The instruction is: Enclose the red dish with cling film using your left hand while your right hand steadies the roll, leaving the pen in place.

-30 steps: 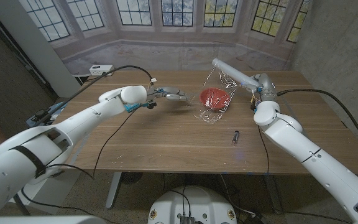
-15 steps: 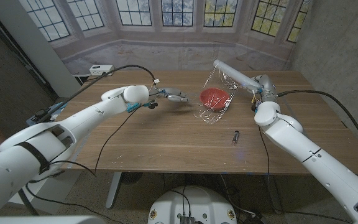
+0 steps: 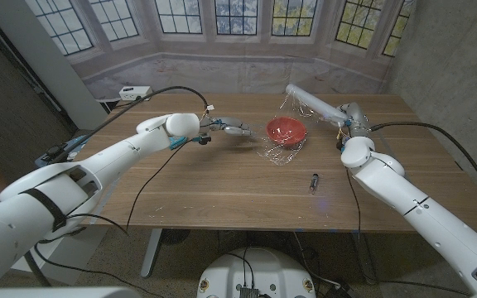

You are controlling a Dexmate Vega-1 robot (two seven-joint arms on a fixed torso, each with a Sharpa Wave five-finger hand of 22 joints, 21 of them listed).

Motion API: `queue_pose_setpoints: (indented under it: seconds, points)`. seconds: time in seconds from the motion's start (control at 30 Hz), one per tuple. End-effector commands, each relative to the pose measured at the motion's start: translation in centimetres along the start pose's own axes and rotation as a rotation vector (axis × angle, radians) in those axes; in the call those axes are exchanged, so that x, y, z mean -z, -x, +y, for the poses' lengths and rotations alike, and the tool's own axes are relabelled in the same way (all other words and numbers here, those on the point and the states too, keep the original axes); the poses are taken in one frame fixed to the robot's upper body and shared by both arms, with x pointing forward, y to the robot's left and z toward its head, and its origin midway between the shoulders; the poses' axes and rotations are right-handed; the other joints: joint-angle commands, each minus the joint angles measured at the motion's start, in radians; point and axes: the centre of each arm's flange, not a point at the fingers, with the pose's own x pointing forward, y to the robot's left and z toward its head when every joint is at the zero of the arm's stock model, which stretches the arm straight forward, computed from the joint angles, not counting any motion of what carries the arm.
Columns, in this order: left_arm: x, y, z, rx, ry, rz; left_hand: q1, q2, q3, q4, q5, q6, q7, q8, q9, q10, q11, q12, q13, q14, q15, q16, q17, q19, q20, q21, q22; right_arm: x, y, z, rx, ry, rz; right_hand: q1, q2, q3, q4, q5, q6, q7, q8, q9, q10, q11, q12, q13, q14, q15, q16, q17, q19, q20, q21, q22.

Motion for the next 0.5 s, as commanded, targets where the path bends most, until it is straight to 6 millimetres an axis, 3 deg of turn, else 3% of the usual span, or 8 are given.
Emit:
queue_pose_setpoints:
  seconds: [0.03, 0.5]
  points:
    - [0.01, 0.09, -0.08, 0.005, 0.003, 0.012, -0.010, -0.004, 0.005, 0.004, 0.005, 0.003, 0.004, 0.008, 0.000, 0.003, -0.003, 0.001, 0.002, 0.005, 0.004, 0.003, 0.003, 0.001, -0.002, -0.006, 0.002, 1.06, -0.70, 0.31, -0.014, 0.004, 0.020, 0.002, 0.133, 0.001, 0.001, 0.005, 0.167, -0.161, 0.004, 0.004, 0.141, -0.134, 0.003, 0.002, 0.032, -0.110, -0.003, 0.003, -0.005, -0.028, 0.009, -0.001]
    - [-0.02, 0.11, -0.18, 0.007, 0.006, 0.021, -0.018, -0.004, 0.009, 0.004, 0.006, 0.003, 0.003, 0.009, -0.001, 0.002, -0.001, 0.001, -0.002, 0.005, 0.003, 0.003, 0.002, 0.003, -0.002, -0.009, 0.001, 1.87, -1.23, 0.68, -0.025, 0.001, 0.033, 0.002, 0.134, -0.001, 0.002, 0.005, 0.165, -0.162, 0.002, 0.004, 0.142, -0.135, 0.003, 0.004, 0.034, -0.109, -0.004, 0.005, -0.009, -0.030, 0.011, -0.001]
